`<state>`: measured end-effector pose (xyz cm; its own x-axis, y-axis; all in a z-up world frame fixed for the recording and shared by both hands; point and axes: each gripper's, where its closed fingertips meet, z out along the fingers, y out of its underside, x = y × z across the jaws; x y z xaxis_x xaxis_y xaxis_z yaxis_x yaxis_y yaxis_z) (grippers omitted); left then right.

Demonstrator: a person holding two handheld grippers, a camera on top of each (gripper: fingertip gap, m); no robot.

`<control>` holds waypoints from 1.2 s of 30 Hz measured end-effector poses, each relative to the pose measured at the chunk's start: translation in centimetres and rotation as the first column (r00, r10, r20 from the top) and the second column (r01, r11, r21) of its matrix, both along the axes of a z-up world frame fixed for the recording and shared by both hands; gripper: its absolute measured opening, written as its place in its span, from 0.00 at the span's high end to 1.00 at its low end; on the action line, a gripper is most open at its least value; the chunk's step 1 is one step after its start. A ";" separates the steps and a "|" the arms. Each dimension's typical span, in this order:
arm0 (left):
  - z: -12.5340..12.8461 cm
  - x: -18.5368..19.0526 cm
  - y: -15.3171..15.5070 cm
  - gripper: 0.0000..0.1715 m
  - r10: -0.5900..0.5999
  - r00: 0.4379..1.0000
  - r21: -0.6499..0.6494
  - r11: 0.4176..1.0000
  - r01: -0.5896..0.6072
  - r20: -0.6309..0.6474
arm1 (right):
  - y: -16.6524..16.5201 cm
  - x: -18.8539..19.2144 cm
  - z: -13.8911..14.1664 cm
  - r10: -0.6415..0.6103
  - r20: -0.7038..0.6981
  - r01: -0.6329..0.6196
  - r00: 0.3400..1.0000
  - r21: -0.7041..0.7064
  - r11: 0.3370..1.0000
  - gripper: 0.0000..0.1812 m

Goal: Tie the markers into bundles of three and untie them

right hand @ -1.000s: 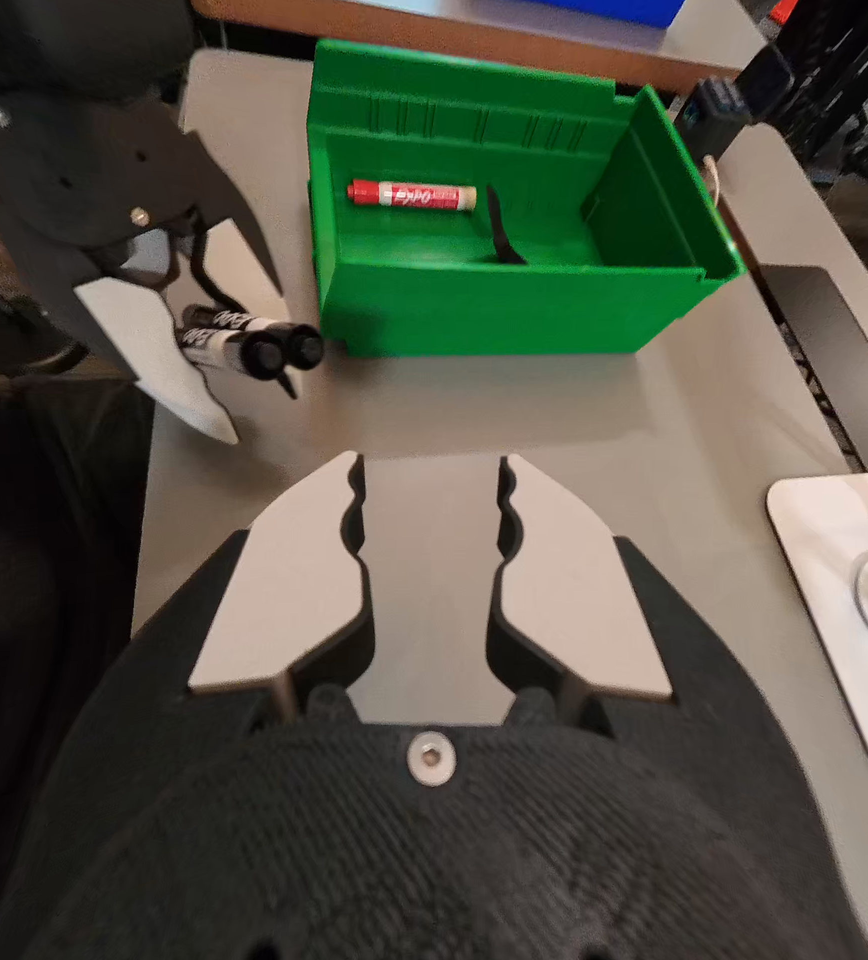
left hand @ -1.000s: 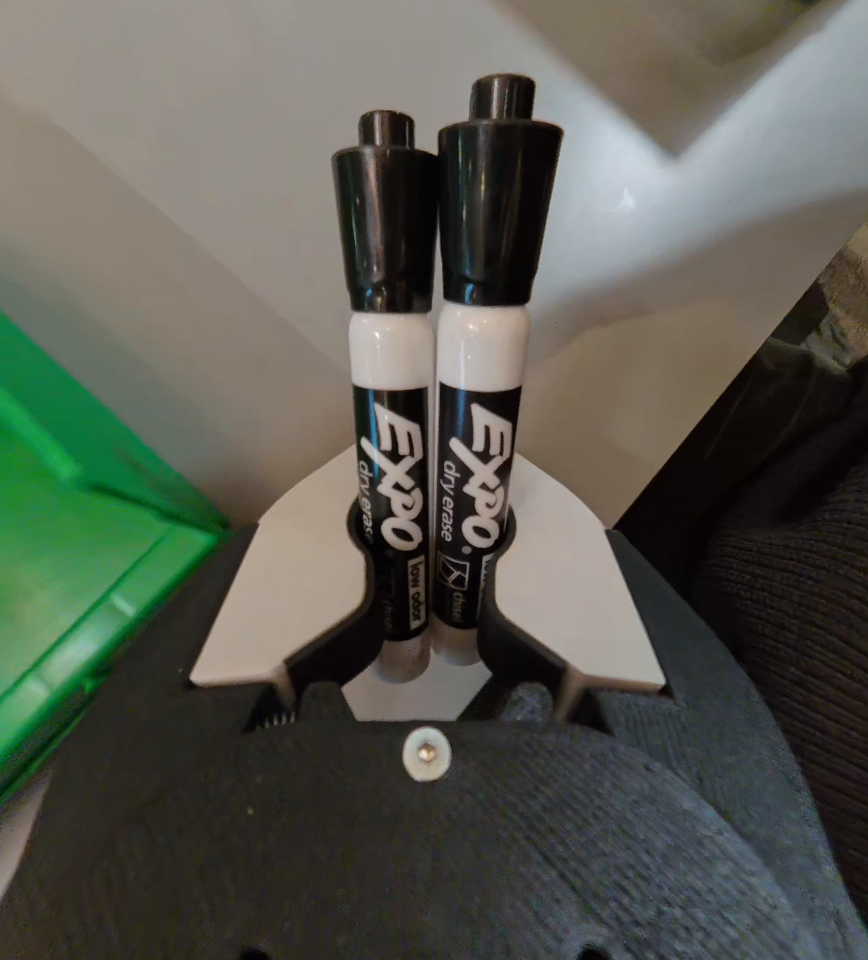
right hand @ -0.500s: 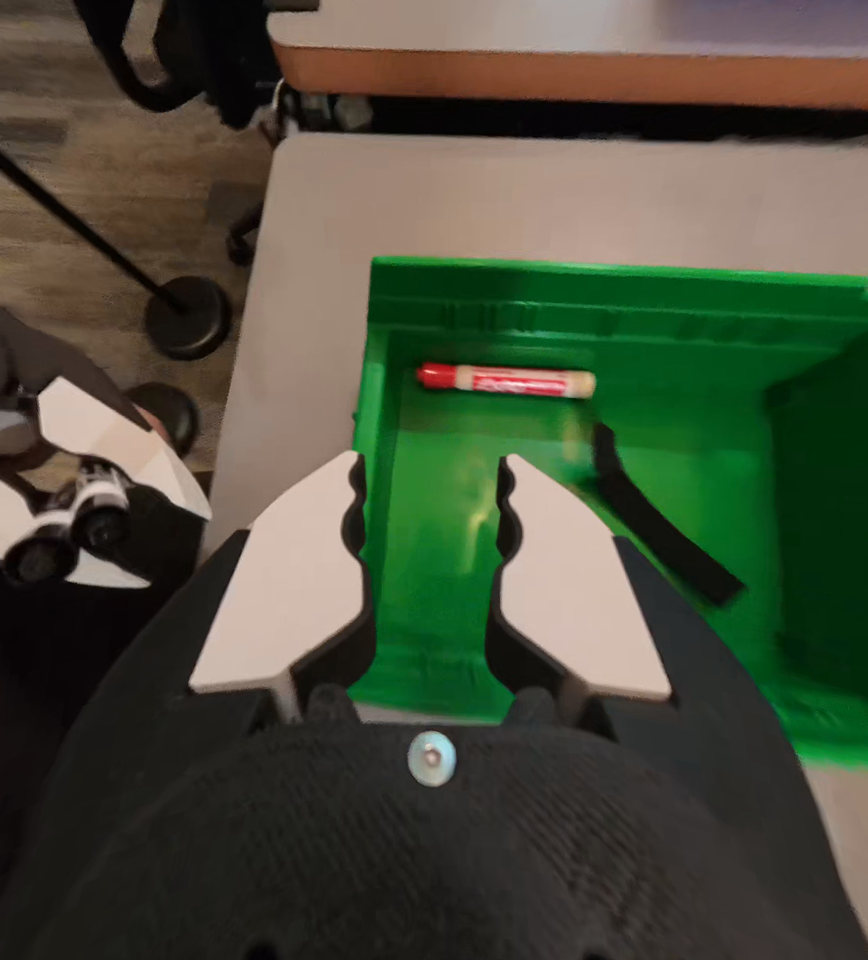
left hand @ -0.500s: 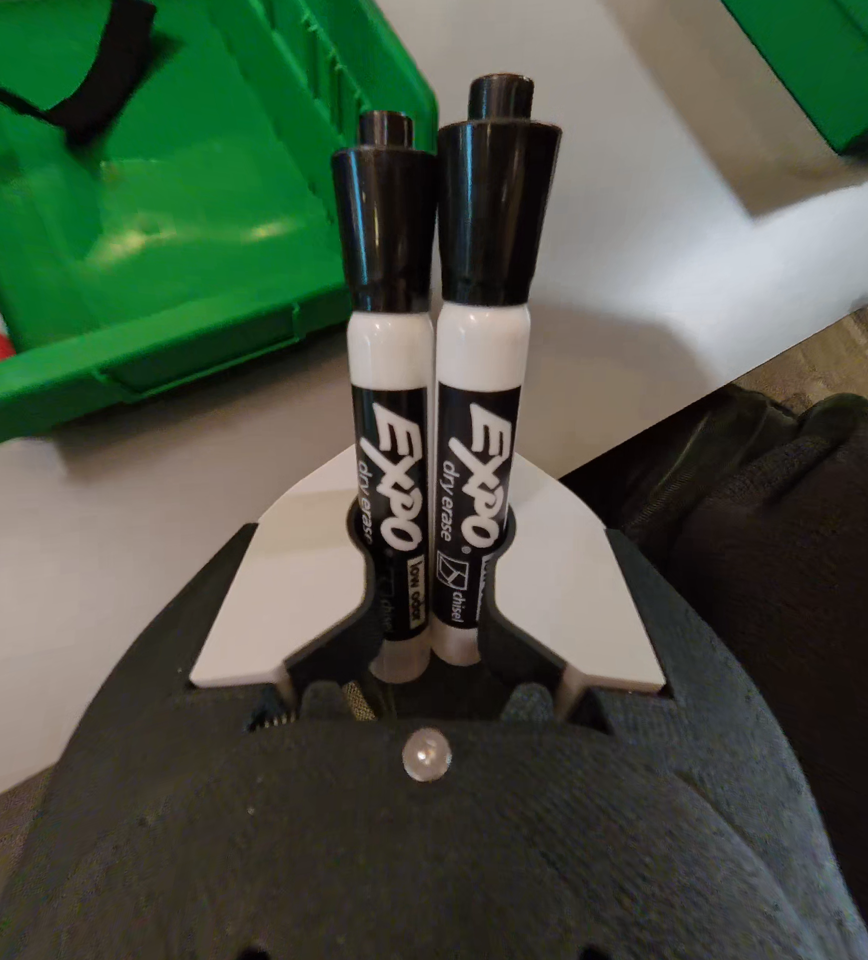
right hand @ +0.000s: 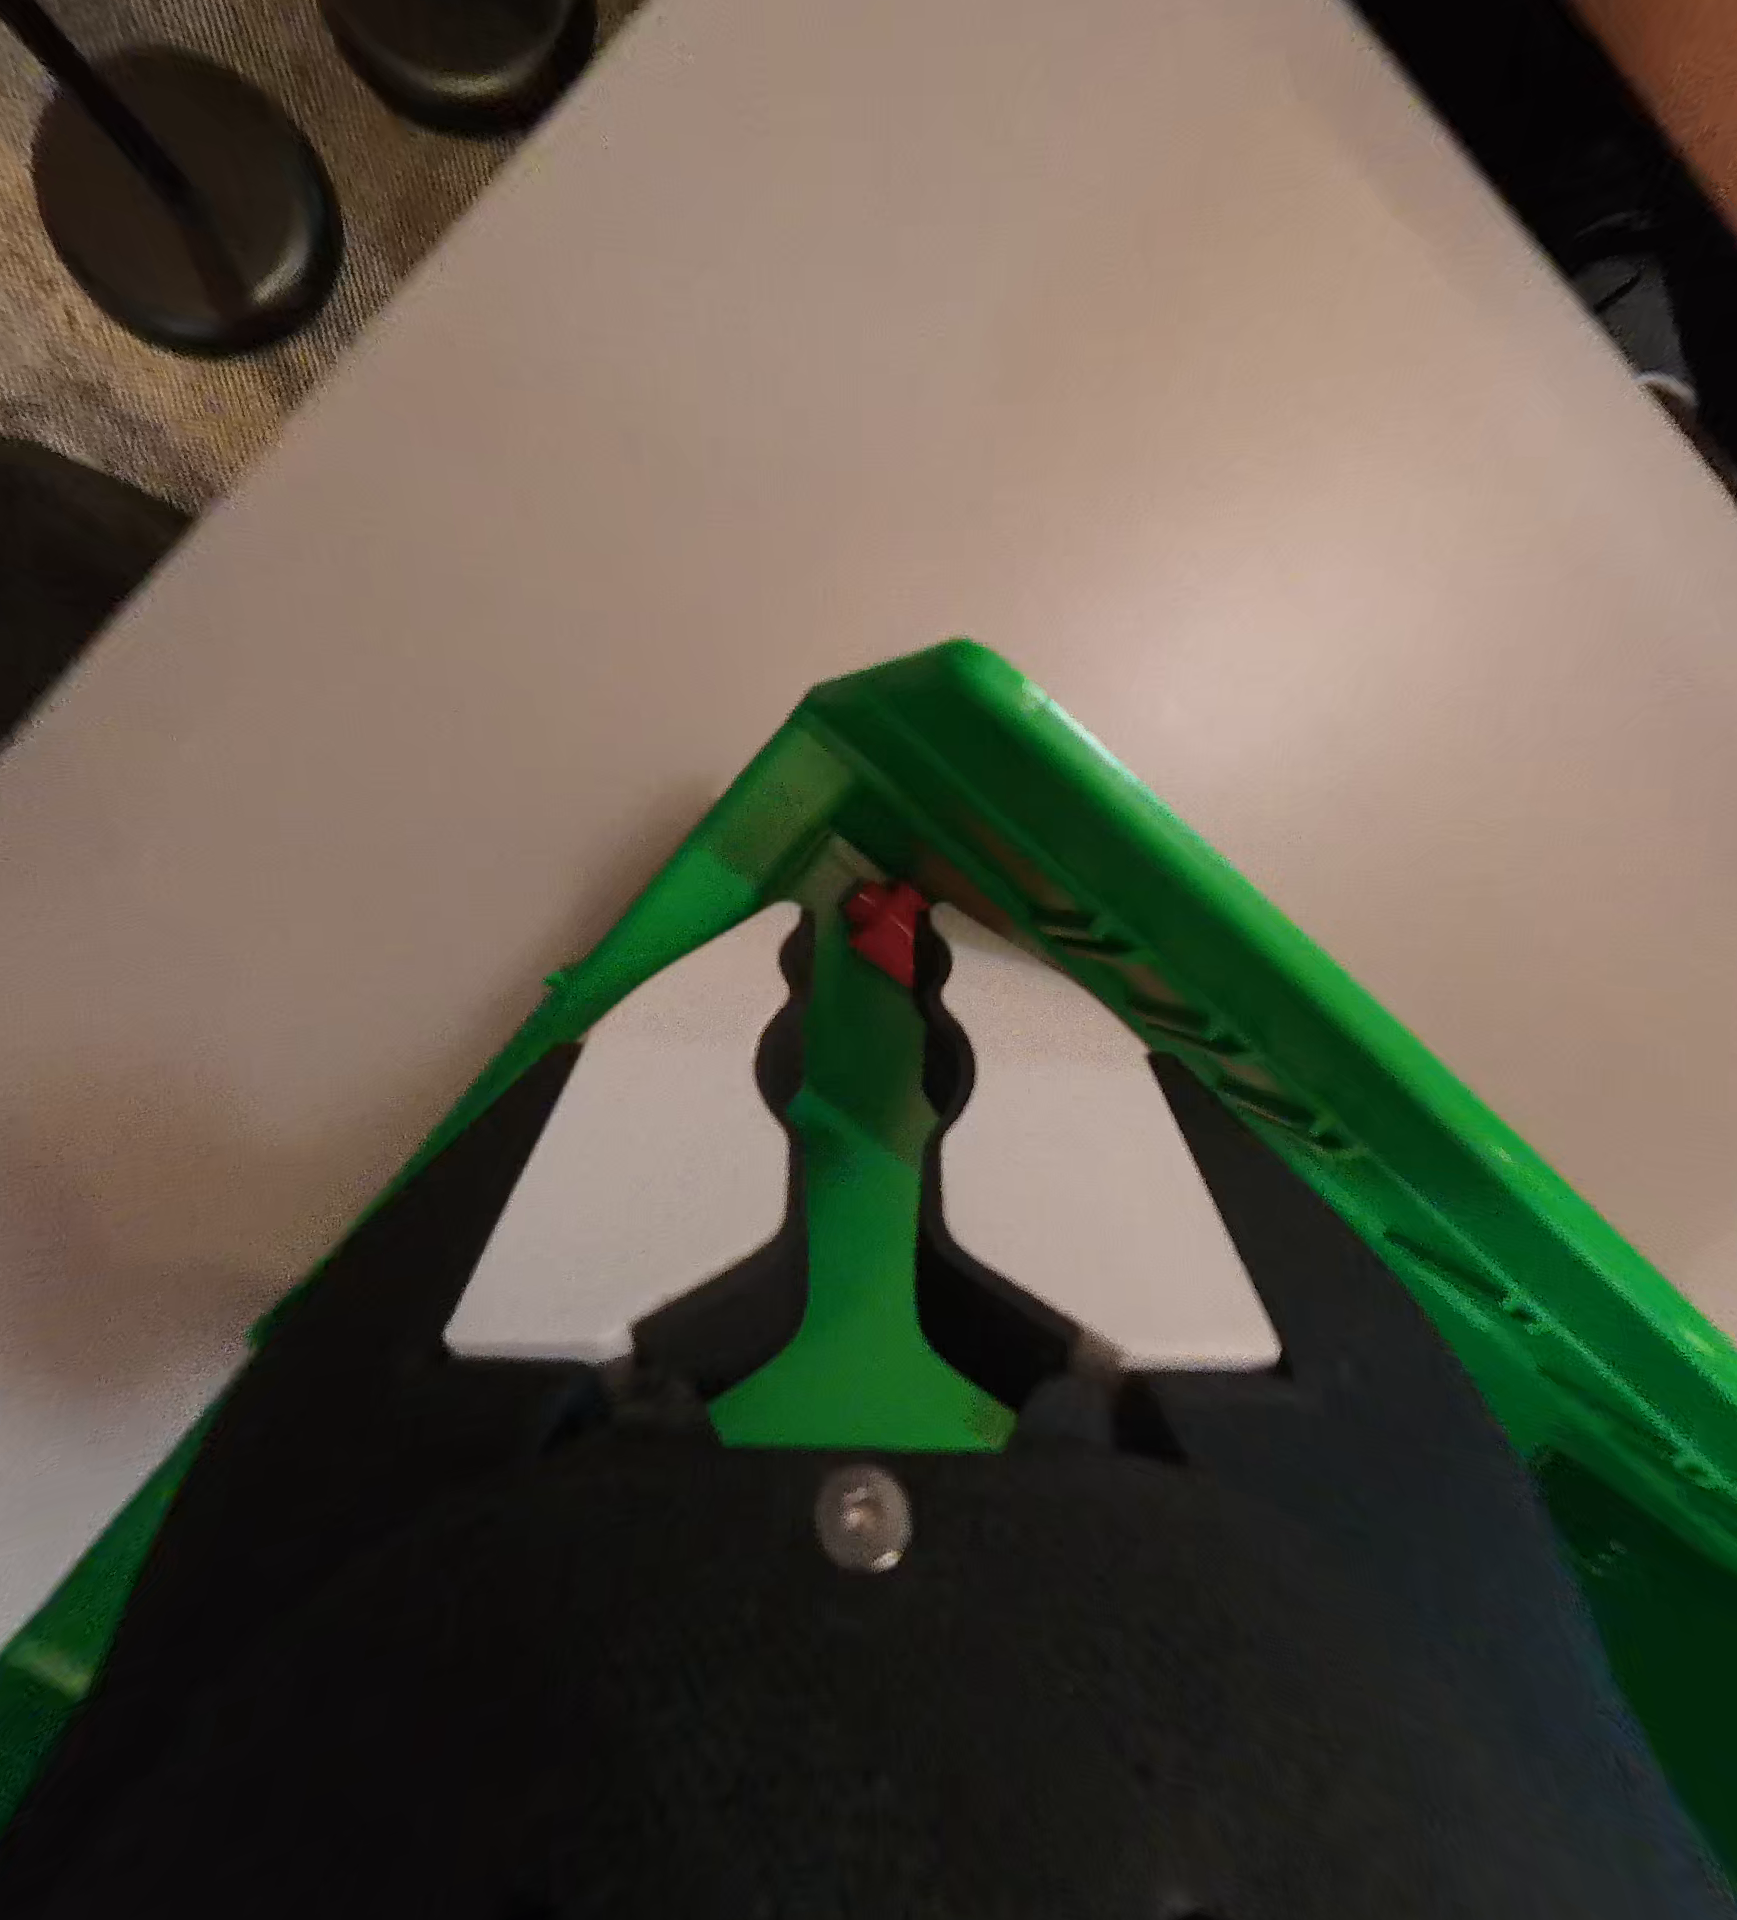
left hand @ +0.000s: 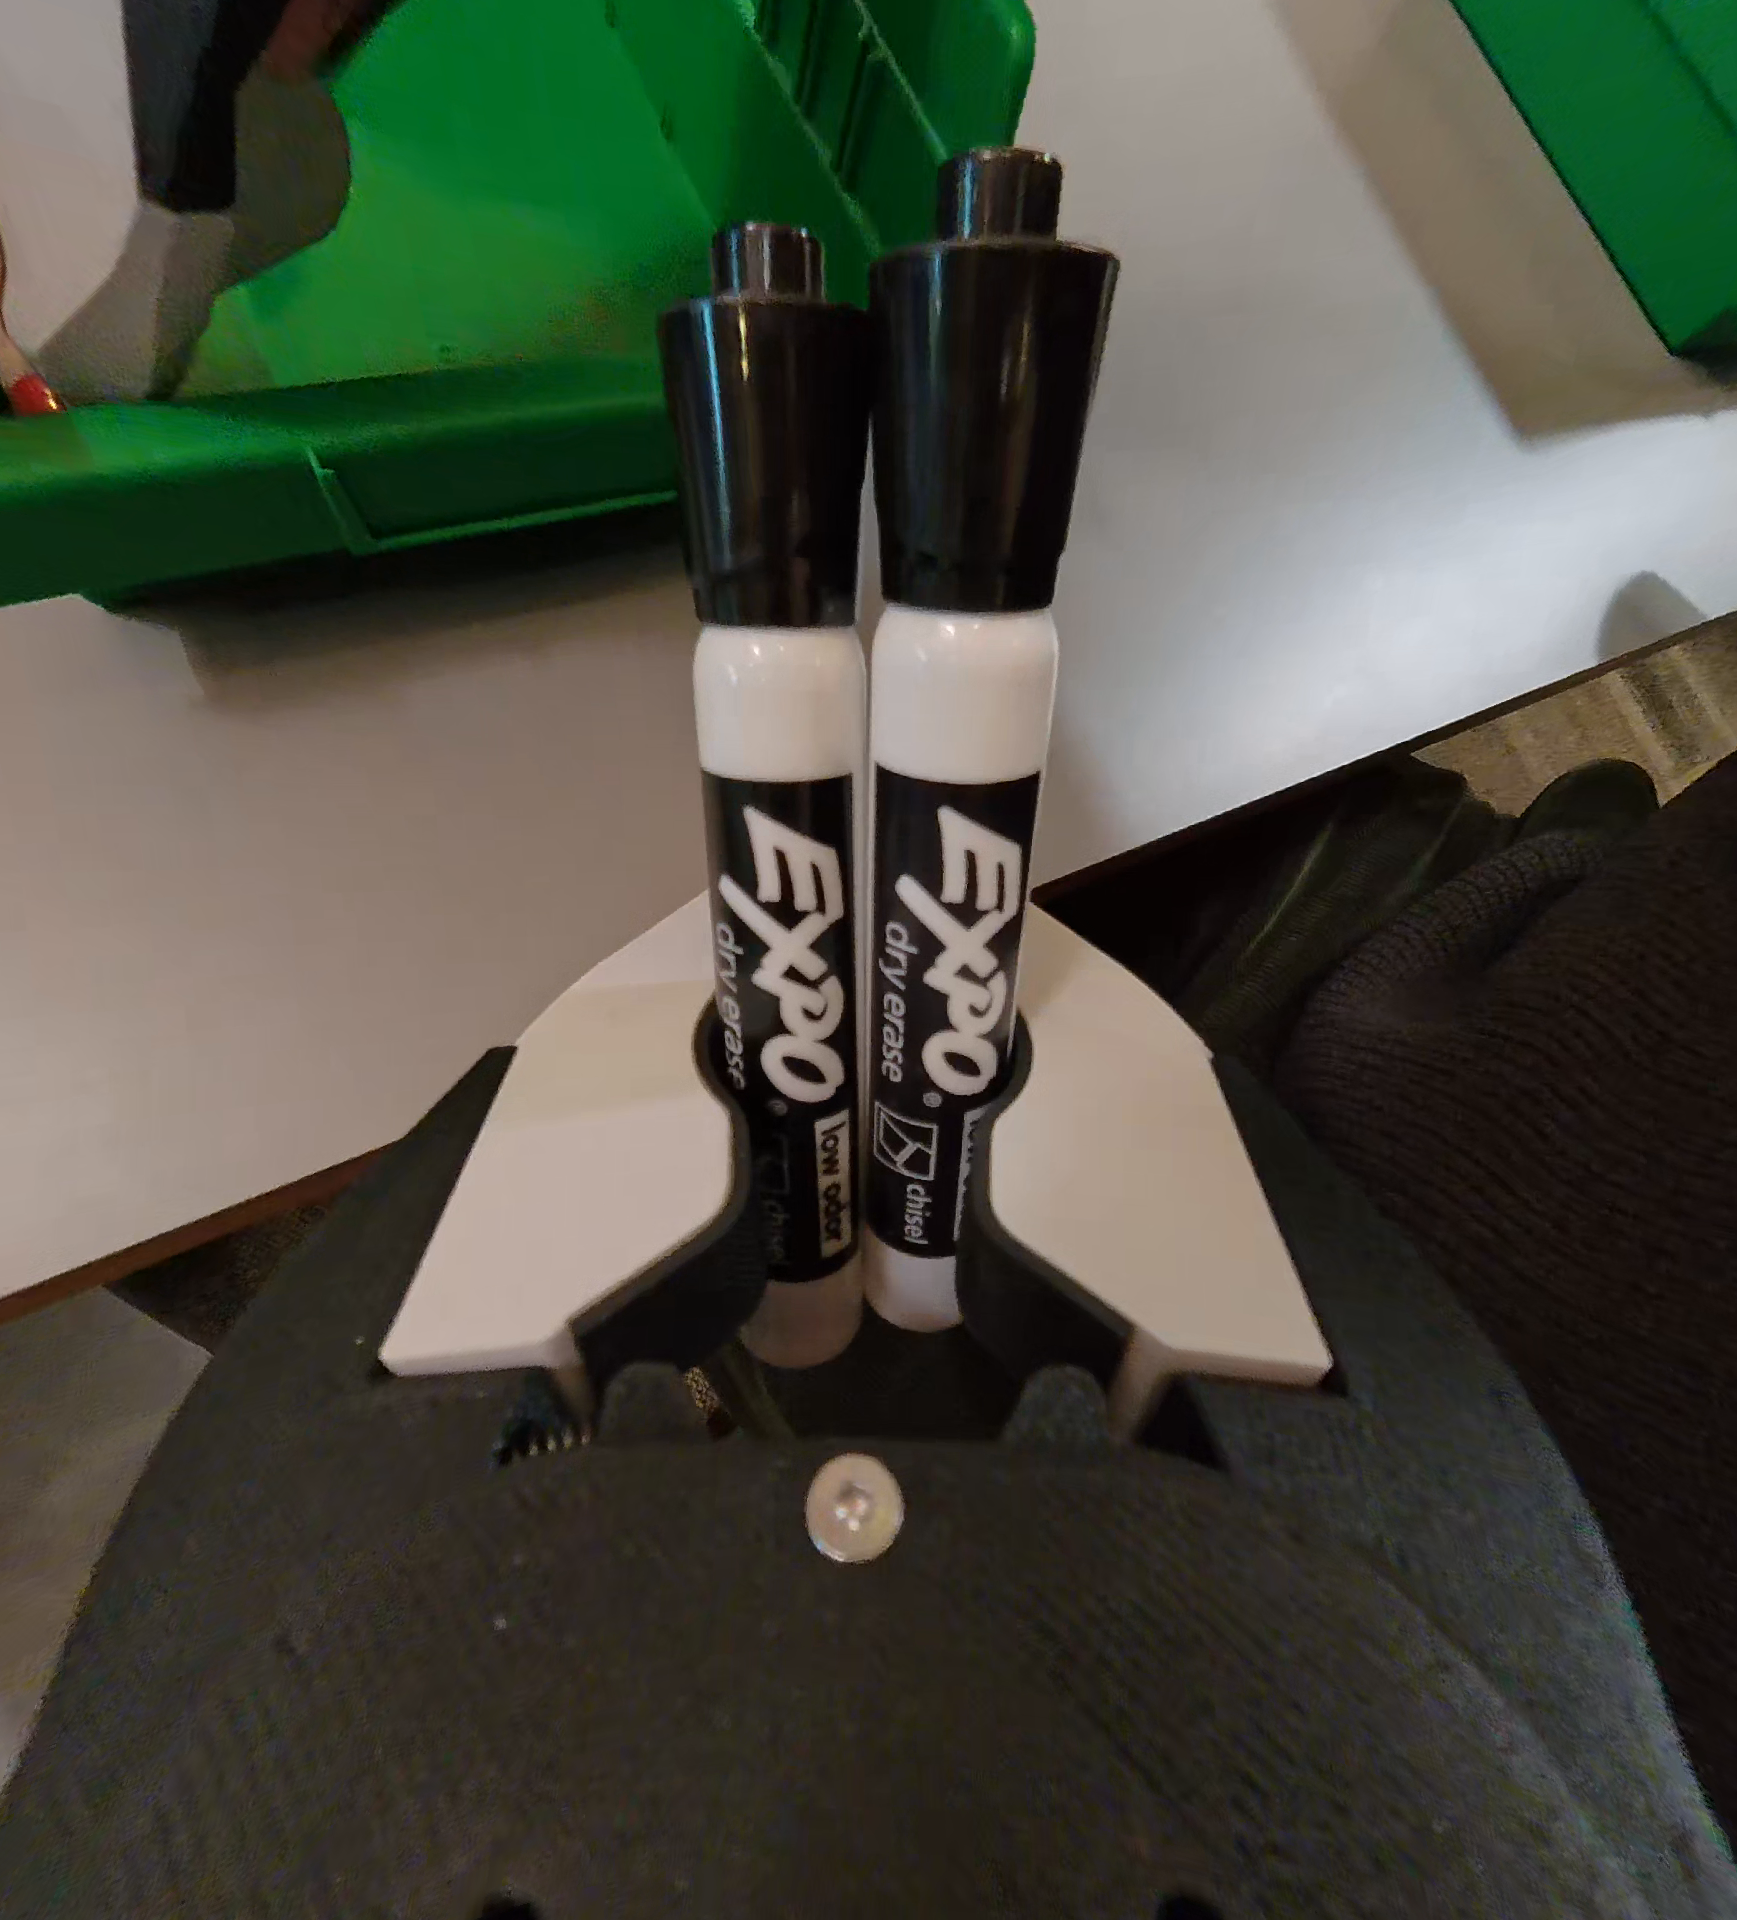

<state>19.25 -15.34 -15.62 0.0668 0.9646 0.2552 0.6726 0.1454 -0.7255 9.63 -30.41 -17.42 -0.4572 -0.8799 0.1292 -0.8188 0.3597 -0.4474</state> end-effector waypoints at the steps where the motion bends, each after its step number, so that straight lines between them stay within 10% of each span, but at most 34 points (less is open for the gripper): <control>1: -0.1 0.0 0.0 0.75 -0.002 1.000 0.005 1.000 0.002 0.002 | -0.2 -0.3 -0.7 0.005 -0.019 -0.004 1.000 0.011 1.000 0.88; 13: -0.9 -0.3 0.1 0.75 -0.012 1.000 0.046 0.999 0.011 0.023 | 3.5 -6.0 -1.3 -0.259 -0.110 0.279 0.960 0.273 0.920 0.82; 19: -1.4 -0.2 0.3 0.75 -0.024 0.999 0.059 0.998 0.021 0.044 | 3.6 -5.9 -1.4 -0.699 -0.034 0.601 0.715 0.542 0.588 0.81; 36: -1.9 0.0 0.4 0.75 -0.044 0.997 0.050 0.998 0.041 0.067 | -3.5 -7.9 -2.8 -0.823 0.049 0.755 0.566 0.369 0.541 0.67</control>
<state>19.26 -14.93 -17.48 0.0883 0.9476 0.3071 0.7267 0.1496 -0.6705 1.76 -33.88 -20.23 -0.9661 -0.1221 -0.2274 -0.0435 0.9454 -0.3229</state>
